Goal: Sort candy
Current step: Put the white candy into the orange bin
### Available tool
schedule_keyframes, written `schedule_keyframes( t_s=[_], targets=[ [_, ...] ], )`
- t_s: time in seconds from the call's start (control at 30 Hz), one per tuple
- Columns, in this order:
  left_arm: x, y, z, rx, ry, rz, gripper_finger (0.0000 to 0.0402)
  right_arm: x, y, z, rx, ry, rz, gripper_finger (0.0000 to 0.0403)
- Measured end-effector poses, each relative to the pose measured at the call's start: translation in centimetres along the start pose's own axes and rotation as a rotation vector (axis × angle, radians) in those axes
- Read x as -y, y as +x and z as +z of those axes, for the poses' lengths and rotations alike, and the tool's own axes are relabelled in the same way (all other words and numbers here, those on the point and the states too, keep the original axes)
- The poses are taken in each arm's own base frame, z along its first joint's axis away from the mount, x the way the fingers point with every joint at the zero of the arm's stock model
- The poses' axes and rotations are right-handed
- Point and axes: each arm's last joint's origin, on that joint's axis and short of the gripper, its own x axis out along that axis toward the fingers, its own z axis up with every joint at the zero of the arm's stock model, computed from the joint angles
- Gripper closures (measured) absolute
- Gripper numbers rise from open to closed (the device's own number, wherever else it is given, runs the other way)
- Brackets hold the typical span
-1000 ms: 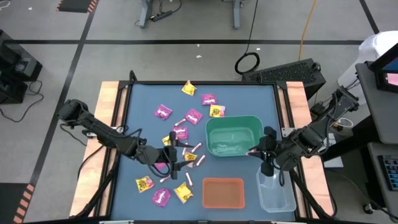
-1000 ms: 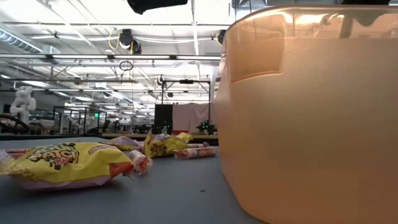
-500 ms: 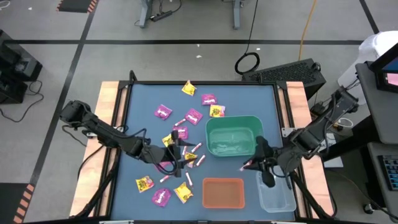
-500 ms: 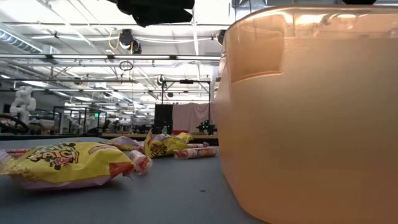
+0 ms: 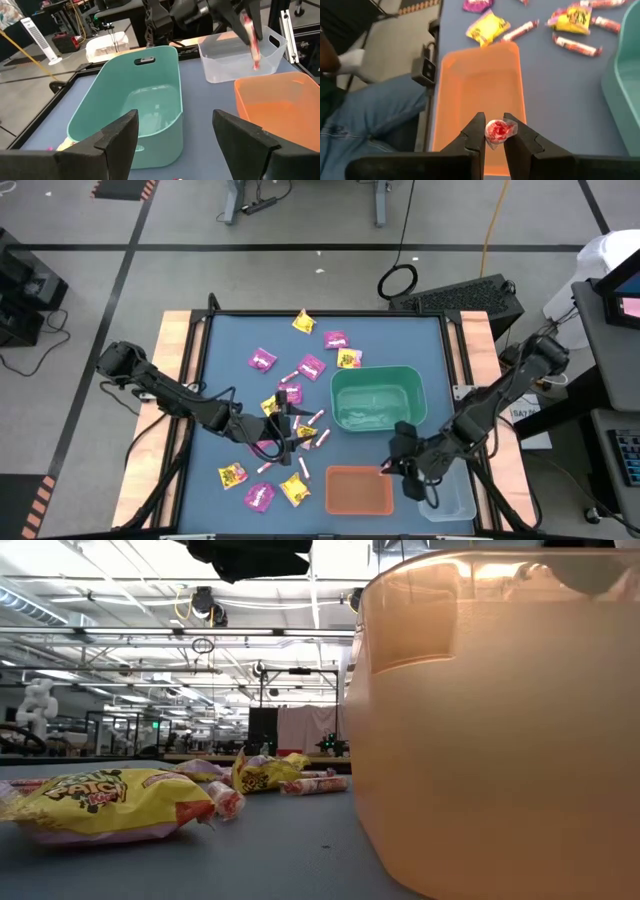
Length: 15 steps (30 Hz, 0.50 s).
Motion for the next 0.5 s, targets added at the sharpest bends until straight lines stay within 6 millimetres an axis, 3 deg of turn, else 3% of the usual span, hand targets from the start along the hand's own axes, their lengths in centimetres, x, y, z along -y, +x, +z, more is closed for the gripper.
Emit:
schedule_keyframes(
  t_s=[0.5],
  targets=[
    [0.0,0.0,0.0,-0.003,-0.023,0.0,0.0142,-0.3,5.4,-2.0,-0.131,-0.133,-0.037,0.0359]
  ],
)
